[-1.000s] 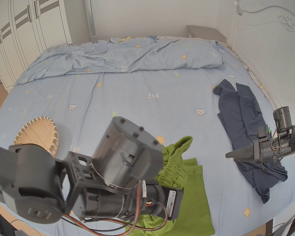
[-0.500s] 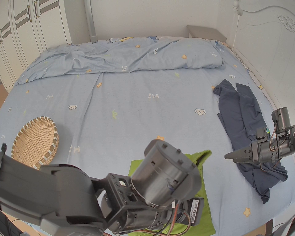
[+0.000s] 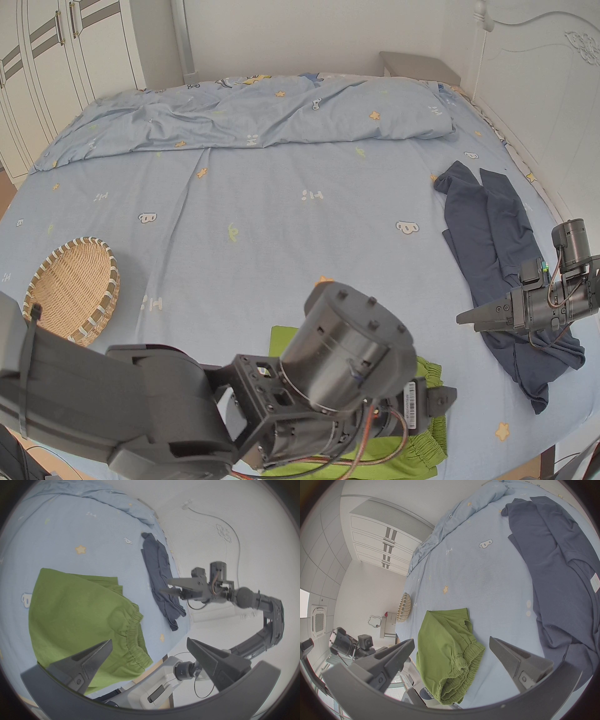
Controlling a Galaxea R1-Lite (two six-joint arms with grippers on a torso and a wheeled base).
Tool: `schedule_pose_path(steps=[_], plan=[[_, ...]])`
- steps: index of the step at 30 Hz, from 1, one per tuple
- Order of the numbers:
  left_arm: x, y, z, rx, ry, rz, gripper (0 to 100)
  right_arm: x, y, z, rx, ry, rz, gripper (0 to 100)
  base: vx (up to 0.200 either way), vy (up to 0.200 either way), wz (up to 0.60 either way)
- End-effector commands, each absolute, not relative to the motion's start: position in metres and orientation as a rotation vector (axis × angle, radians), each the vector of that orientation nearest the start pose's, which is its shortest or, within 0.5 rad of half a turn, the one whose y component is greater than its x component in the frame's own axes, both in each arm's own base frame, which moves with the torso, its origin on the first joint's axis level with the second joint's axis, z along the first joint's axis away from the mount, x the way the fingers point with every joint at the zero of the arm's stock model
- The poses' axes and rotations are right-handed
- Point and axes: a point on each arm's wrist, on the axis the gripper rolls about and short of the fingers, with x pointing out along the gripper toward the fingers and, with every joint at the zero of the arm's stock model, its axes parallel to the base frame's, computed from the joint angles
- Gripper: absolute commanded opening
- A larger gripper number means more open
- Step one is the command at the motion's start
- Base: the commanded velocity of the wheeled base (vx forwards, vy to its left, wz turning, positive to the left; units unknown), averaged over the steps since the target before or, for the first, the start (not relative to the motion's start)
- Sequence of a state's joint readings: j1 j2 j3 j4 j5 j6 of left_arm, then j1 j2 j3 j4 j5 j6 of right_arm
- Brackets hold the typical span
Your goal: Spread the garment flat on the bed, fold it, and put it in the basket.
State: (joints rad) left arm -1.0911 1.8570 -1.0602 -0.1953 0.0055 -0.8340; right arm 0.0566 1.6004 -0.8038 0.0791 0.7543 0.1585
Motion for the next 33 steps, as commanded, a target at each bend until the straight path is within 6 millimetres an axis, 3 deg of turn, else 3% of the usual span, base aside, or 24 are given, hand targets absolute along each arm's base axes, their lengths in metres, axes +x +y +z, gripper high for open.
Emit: schedule_pose_path(steps=[1, 5, 6, 7, 10, 14, 21, 28, 33], plan=[[0.195, -0.262, 0.169, -0.53, 0.896, -0.634, 100, 0.244, 0.033, 0.154, 0.442, 0.909, 0.707, 100, 0.0, 0.0, 0.0], [0.216, -0.202, 0.168, -0.615, 0.948, -0.618, 100, 0.239, 0.037, 0.159, 0.432, 0.902, 0.726, 100, 0.0, 0.0, 0.0], [0.216, -0.202, 0.168, -0.615, 0.948, -0.618, 100, 0.239, 0.037, 0.159, 0.432, 0.902, 0.726, 100, 0.0, 0.0, 0.0], [0.222, -0.175, 0.16, -0.637, 0.988, -0.616, 100, 0.235, 0.038, 0.164, 0.428, 0.884, 0.732, 100, 0.0, 0.0, 0.0], [0.227, -0.138, 0.131, -0.6, 1.047, -0.609, 100, 0.228, 0.039, 0.169, 0.419, 0.868, 0.745, 100, 0.0, 0.0, 0.0], [0.228, -0.115, 0.078, -0.508, 1.126, -0.572, 100, 0.222, 0.04, 0.176, 0.409, 0.842, 0.754, 100, 0.0, 0.0, 0.0], [0.226, -0.117, 0.046, -0.538, 1.087, -0.665, 100, 0.221, 0.039, 0.174, 0.414, 0.85, 0.751, 100, 0.0, 0.0, 0.0], [0.23, -0.146, 0.014, -0.537, 1.095, -0.76, 100, 0.222, 0.04, 0.172, 0.414, 0.853, 0.751, 100, 0.0, 0.0, 0.0], [0.231, -0.148, 0.011, -0.547, 1.073, -0.77, 100, 0.222, 0.04, 0.171, 0.414, 0.855, 0.751, 100, 0.0, 0.0, 0.0]])
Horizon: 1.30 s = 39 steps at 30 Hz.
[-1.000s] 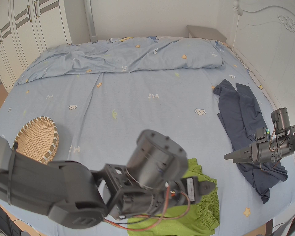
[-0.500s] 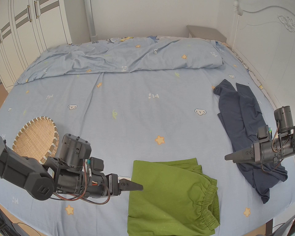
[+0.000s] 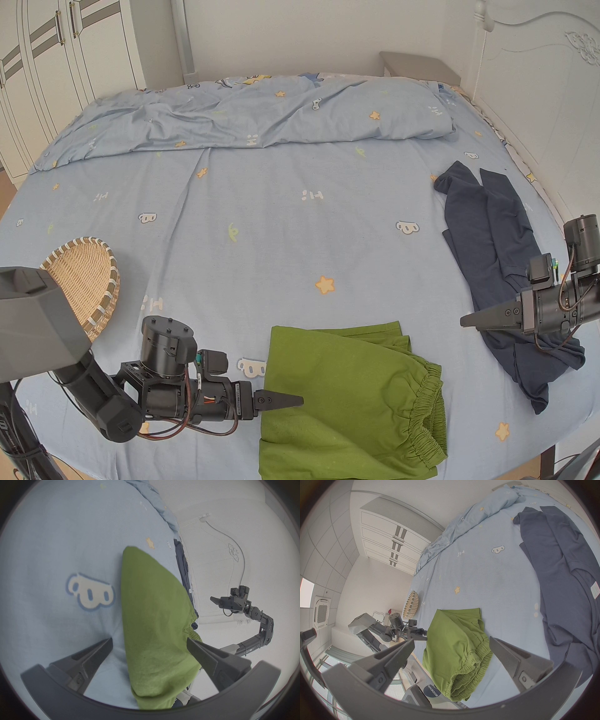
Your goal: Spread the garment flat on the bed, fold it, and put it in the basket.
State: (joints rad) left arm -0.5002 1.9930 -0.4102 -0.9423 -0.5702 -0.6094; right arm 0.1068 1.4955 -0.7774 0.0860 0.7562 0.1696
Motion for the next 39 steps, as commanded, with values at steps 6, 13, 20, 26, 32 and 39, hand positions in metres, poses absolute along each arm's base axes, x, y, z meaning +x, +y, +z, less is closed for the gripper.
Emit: schedule_pose_path(steps=[6, 13, 20, 26, 32, 39], plan=[[0.232, -0.169, 0.021, -0.601, 1.045, -0.841, 100, 0.222, 0.041, 0.17, 0.412, 0.859, 0.754, 100, 0.0, 0.0, 0.0], [0.228, -0.177, 0.017, -0.595, 1.033, -0.898, 100, 0.223, 0.043, 0.168, 0.409, 0.868, 0.762, 100, 0.0, 0.0, 0.0], [0.23, -0.181, 0.013, -0.598, 1.021, -0.912, 0, 0.226, 0.045, 0.163, 0.408, 0.89, 0.766, 100, 0.0, 0.0, 0.0], [0.226, -0.174, 0.032, -0.643, 1.029, -0.944, 0, 0.227, 0.046, 0.162, 0.41, 0.896, 0.766, 100, 0.0, 0.0, 0.0], [0.227, -0.164, 0.104, -0.652, 1.014, -0.956, 0, 0.228, 0.045, 0.168, 0.41, 0.875, 0.766, 100, 0.0, 0.0, 0.0], [0.252, -0.148, 0.153, -0.688, 1.057, -0.861, 0, 0.233, 0.045, 0.177, 0.437, 0.86, 0.747, 100, 0.0, 0.0, 0.0]])
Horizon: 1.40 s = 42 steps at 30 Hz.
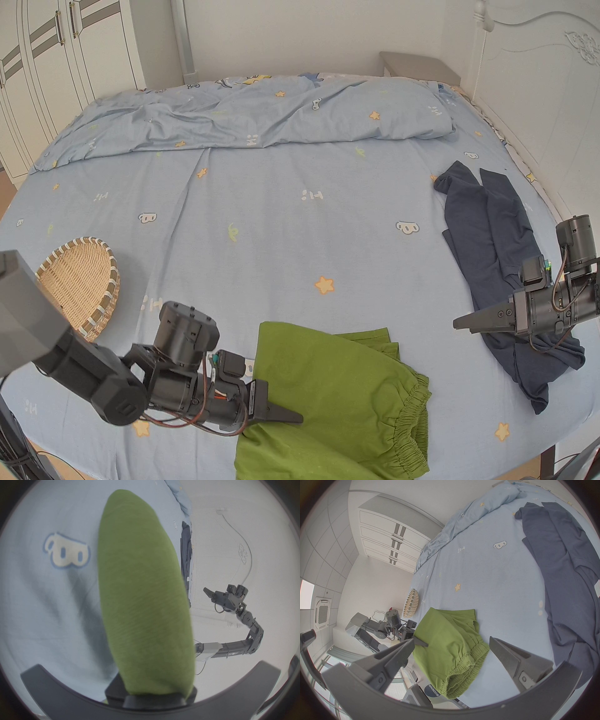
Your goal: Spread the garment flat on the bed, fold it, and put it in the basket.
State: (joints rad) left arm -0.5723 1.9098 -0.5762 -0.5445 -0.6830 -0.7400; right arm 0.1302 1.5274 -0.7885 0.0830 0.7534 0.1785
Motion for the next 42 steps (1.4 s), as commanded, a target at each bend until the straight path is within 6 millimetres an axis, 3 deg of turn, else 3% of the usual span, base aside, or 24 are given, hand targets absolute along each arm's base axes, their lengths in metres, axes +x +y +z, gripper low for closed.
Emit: schedule_pose_path(steps=[1, 16, 26, 42], plan=[[0.254, -0.144, 0.154, -0.687, 1.054, -0.852, 0, 0.233, 0.044, 0.177, 0.442, 0.861, 0.743, 100, 0.0, 0.0, 0.0], [0.262, -0.136, 0.157, -0.676, 1.029, -0.833, 0, 0.234, 0.045, 0.172, 0.444, 0.882, 0.743, 100, 0.0, 0.0, 0.0], [0.25, -0.128, 0.181, -0.667, 1.021, -0.832, 0, 0.232, 0.044, 0.172, 0.445, 0.883, 0.741, 100, 0.0, 0.2, 0.0], [0.246, -0.131, 0.176, -0.649, 1.048, -0.837, 0, 0.231, 0.044, 0.172, 0.443, 0.879, 0.742, 100, 0.0, 0.2, 0.0]])
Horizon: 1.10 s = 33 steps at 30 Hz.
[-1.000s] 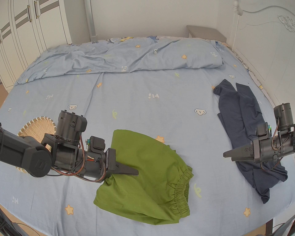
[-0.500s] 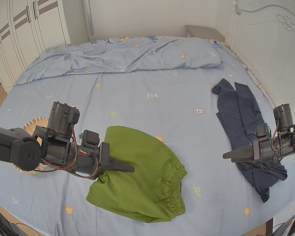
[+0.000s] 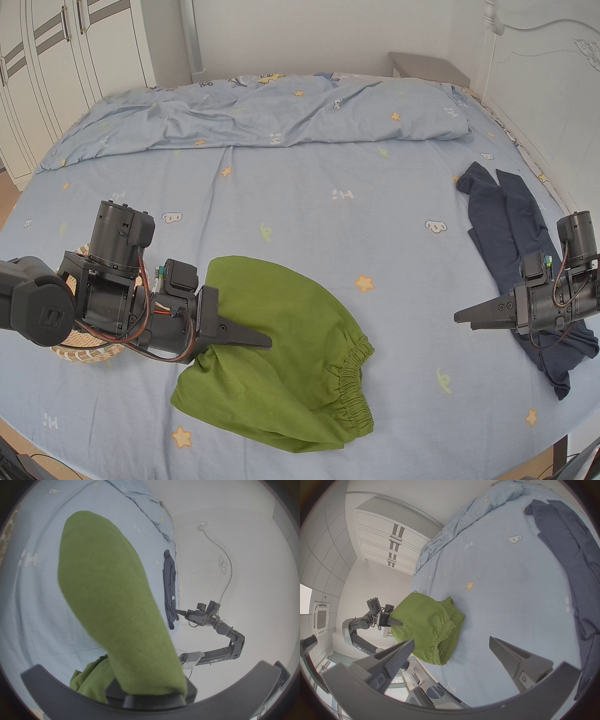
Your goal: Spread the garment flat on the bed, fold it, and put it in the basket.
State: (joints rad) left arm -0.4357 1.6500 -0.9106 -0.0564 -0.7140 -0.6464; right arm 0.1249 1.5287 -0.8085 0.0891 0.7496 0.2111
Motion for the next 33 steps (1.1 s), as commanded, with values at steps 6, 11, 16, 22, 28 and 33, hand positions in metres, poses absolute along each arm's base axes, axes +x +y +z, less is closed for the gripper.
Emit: schedule_pose_path(steps=[6, 11, 16, 22, 28, 33], plan=[[0.246, -0.13, 0.178, -0.648, 1.039, -0.837, 0, 0.231, 0.045, 0.172, 0.442, 0.882, 0.745, 100, 0.0, 0.033, 0.0], [0.245, -0.13, 0.179, -0.647, 1.036, -0.837, 0, 0.23, 0.045, 0.171, 0.442, 0.883, 0.746, 100, 0.0, 0.0, 0.0], [0.241, -0.128, 0.183, -0.647, 1.027, -0.841, 0, 0.23, 0.046, 0.17, 0.442, 0.887, 0.747, 100, 0.0, 0.0, 0.0], [0.231, -0.116, 0.197, -0.569, 0.964, -0.863, 0, 0.23, 0.046, 0.17, 0.44, 0.887, 0.749, 100, 0.0, 0.0, 0.0], [0.233, -0.092, 0.226, -0.57, 0.816, -0.827, 0, 0.23, 0.046, 0.17, 0.438, 0.888, 0.75, 100, 0.0, 0.0, 0.0], [0.231, -0.065, 0.248, -0.584, 0.694, -0.775, 0, 0.229, 0.046, 0.169, 0.438, 0.886, 0.751, 100, 0.0, 0.0, 0.0]])
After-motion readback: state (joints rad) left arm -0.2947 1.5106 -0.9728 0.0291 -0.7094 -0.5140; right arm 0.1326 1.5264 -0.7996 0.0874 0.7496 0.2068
